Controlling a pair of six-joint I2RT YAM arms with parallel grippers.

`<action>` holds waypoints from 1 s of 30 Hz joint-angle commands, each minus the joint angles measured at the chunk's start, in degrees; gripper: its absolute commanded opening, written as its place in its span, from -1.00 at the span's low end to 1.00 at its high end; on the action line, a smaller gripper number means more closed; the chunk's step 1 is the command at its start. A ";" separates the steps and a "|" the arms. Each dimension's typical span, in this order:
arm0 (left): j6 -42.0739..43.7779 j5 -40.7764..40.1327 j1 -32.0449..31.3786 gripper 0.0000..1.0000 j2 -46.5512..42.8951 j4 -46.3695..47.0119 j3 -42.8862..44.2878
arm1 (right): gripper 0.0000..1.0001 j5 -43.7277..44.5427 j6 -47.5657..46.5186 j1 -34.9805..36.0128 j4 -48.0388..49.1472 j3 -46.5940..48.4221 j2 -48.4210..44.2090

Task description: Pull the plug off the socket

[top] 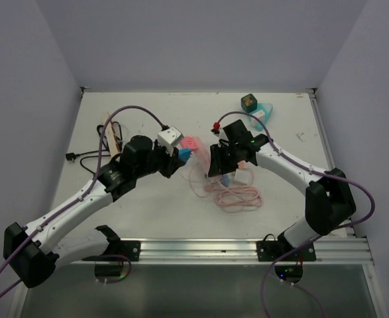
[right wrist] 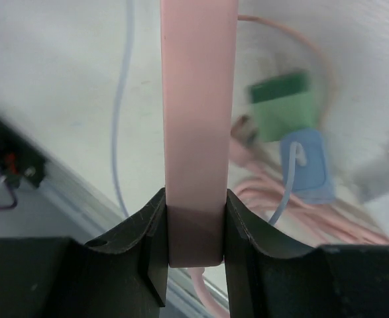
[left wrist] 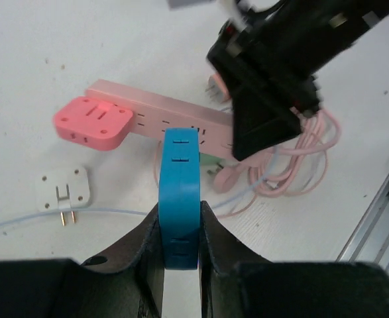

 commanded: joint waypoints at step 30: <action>-36.69 6.20 12.26 -0.84 16.34 27.79 -10.79 | -1.00 5.13 5.46 -4.79 14.66 -9.28 -14.99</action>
